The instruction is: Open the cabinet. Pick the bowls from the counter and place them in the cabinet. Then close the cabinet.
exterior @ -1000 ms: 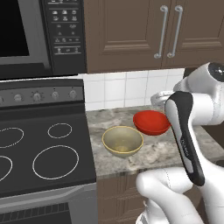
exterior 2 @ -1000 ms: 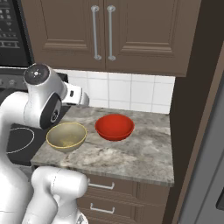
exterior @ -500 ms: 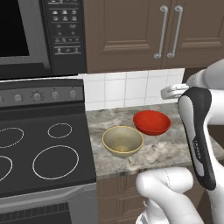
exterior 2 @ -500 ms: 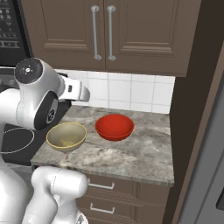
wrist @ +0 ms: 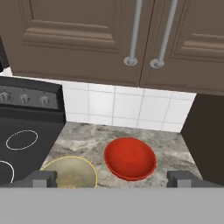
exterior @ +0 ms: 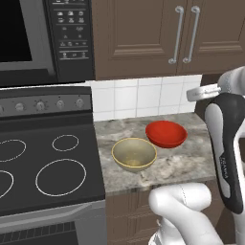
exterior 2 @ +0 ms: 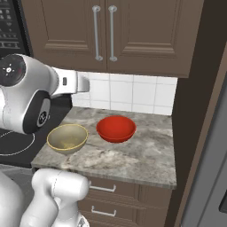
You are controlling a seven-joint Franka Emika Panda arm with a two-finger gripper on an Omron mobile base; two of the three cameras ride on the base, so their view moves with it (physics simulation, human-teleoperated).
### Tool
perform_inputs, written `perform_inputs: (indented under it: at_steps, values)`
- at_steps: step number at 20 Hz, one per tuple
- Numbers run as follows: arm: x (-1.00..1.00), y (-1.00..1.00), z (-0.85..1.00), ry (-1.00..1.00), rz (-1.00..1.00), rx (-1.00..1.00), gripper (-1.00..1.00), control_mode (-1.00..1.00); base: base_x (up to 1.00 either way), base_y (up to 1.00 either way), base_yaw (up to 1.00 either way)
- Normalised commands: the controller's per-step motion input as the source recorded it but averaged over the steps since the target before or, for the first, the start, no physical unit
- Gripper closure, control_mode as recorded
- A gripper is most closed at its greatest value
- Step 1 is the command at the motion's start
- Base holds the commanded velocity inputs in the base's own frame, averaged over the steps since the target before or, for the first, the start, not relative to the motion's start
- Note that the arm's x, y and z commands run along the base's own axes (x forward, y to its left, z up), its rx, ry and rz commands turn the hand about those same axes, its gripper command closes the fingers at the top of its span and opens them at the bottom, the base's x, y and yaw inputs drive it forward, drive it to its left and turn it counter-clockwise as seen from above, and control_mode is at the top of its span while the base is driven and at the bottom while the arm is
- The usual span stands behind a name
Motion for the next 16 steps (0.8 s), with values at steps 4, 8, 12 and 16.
perform_inputs:
  at_steps: [4,8,12,16]
  values:
    - [-0.05,-0.10,0.36,-0.10,0.00,-0.06,-1.00,-1.00,0.00,0.00,0.00]
    - [-0.02,-0.18,0.35,-0.04,0.01,0.00,-1.00,-1.00,0.00,0.00,0.00]
    - [0.00,-0.01,0.31,0.00,0.00,0.00,-1.00,-1.00,0.00,0.00,0.00]
    - [0.00,-0.04,0.26,0.00,0.00,0.00,-1.00,-1.00,0.00,0.00,0.00]
